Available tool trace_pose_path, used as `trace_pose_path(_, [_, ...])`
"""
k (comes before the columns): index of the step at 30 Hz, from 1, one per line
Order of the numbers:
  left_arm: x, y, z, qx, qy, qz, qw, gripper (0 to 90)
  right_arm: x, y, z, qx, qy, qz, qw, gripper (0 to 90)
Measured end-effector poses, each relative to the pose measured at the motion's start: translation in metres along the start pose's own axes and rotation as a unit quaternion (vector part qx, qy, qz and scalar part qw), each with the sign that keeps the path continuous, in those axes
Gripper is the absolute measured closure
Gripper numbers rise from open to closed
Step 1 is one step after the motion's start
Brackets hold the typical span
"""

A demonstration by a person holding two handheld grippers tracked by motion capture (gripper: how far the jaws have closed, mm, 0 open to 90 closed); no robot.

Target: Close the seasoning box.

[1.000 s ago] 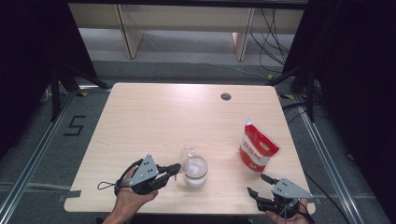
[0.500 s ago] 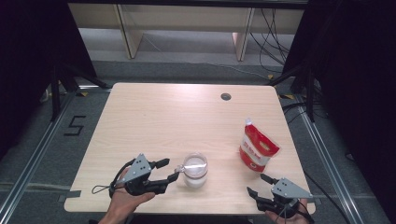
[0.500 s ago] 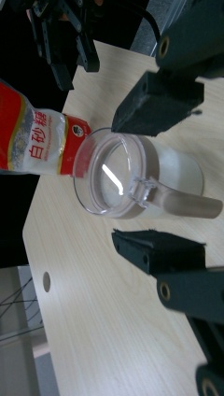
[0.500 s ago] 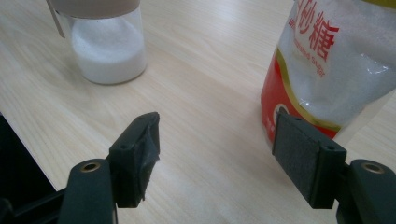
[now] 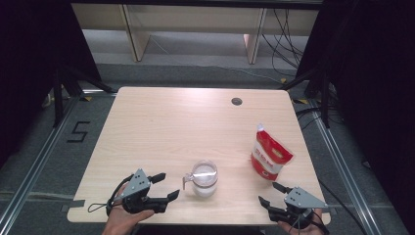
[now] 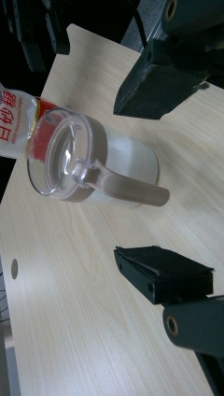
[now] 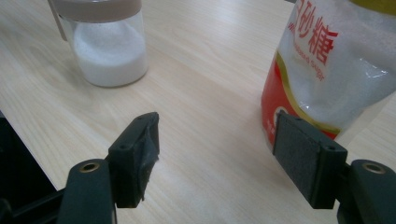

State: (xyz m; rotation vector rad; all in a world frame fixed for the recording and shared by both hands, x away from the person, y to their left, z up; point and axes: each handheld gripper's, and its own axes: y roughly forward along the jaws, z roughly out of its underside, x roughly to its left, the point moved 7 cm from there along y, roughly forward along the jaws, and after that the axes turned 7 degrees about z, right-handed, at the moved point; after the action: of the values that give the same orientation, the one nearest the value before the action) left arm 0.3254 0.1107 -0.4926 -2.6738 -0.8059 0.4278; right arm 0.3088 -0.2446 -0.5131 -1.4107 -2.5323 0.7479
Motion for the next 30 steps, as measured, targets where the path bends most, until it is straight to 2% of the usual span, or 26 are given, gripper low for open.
trace_pose_path(2, [0.000, 0.000, 0.002, -0.002, -0.002, 0.005, 1.0000, 24.4, -0.004, 0.000, -0.002, -0.012, -0.013, 0.003, 0.9998, 31.8])
trace_pose_path(4, [0.000, -0.002, 0.007, 0.009, 0.000, 0.003, 1.0000, 24.1, -0.001, -0.002, 0.000, -0.009, 0.004, -0.008, 0.9999, 31.1])
trace_pose_path(5, [0.000, -0.001, 0.008, 0.009, -0.002, 0.003, 0.9999, 23.3, -0.002, -0.002, 0.000, -0.015, -0.004, -0.004, 0.9999, 30.3])
trace_pose_path(6, [0.000, -0.001, 0.011, 0.016, -0.002, 0.001, 0.9999, 23.0, 0.000, -0.003, 0.001, -0.009, 0.013, -0.007, 0.9998, 29.5])
trace_pose_path(8, [-0.001, 0.000, 0.015, 0.018, -0.004, 0.006, 0.9998, 22.1, 0.002, -0.003, 0.001, -0.015, 0.014, -0.020, 0.9996, 26.4])
trace_pose_path(9, [-0.001, -0.001, 0.017, 0.025, -0.004, 0.004, 0.9997, 21.7, 0.005, -0.005, 0.002, -0.007, 0.030, -0.020, 0.9993, 25.3])
trace_pose_path(11, [-0.002, 0.000, 0.021, 0.026, -0.003, 0.009, 0.9996, 21.3, 0.004, -0.005, 0.003, -0.010, 0.018, -0.028, 0.9994, 24.4])
trace_pose_path(13, [-0.003, -0.001, 0.025, 0.034, 0.001, 0.008, 0.9994, 20.9, 0.006, -0.005, 0.005, -0.006, 0.026, -0.022, 0.9994, 23.0])
trace_pose_path(14, [-0.002, -0.003, 0.027, 0.040, 0.013, 0.006, 0.9991, 20.6, 0.007, -0.005, 0.006, -0.003, 0.029, -0.029, 0.9992, 22.9])
trace_pose_path(15, [-0.003, -0.003, 0.028, 0.040, 0.011, 0.010, 0.9991, 20.5, 0.007, -0.006, 0.006, -0.004, 0.029, -0.029, 0.9992, 22.8])
trace_pose_path(16, [-0.004, -0.004, 0.031, 0.040, -0.001, 0.005, 0.9992, 20.4, 0.007, -0.006, 0.007, -0.005, 0.030, -0.026, 0.9992, 22.5])
trace_pose_path(17, [-0.004, -0.004, 0.032, 0.042, 0.000, 0.004, 0.9991, 20.3, 0.010, -0.008, 0.008, 0.002, 0.042, -0.028, 0.9987, 22.4])
trace_pose_path(18, [-0.004, -0.005, 0.033, 0.041, 0.000, 0.003, 0.9991, 20.1, 0.007, -0.007, 0.007, -0.005, 0.029, -0.028, 0.9992, 22.1])
trace_pose_path(20, [-0.004, -0.007, 0.035, 0.045, 0.001, 0.001, 0.9990, 19.4, 0.008, -0.007, 0.009, -0.006, 0.024, -0.031, 0.9992, 21.7])
trace_pose_path(21, [-0.004, -0.007, 0.036, 0.044, 0.001, 0.000, 0.9990, 19.3, 0.010, -0.010, 0.011, 0.006, 0.043, -0.021, 0.9988, 21.7])
trace_pose_path(23, [-0.004, -0.009, 0.038, 0.047, 0.006, -0.002, 0.9989, 18.7, 0.008, -0.009, 0.011, 0.002, 0.027, -0.025, 0.9993, 21.4])
trace_pose_path(24, [-0.004, -0.009, 0.039, 0.046, 0.003, -0.005, 0.9989, 18.4, 0.008, -0.009, 0.013, 0.005, 0.033, -0.023, 0.9992, 21.3])
trace_pose_path(26, [-0.004, -0.010, 0.040, 0.049, 0.007, -0.007, 0.9988, 18.2, 0.005, -0.008, 0.015, 0.004, 0.020, -0.016, 0.9997, 21.0])
trace_pose_path(27, [-0.004, -0.010, 0.040, 0.049, 0.004, -0.006, 0.9988, 18.2, 0.007, -0.009, 0.017, 0.013, 0.035, -0.013, 0.9992, 21.0])
trace_pose_path(28, [-0.004, -0.010, 0.040, 0.050, 0.007, -0.006, 0.9987, 18.2, 0.005, -0.008, 0.018, 0.011, 0.019, -0.015, 0.9996, 21.0])
trace_pose_path(30, [-0.005, -0.010, 0.041, 0.052, 0.006, -0.006, 0.9986, 18.2, 0.005, -0.010, 0.020, 0.022, 0.029, -0.009, 0.9993, 20.9])
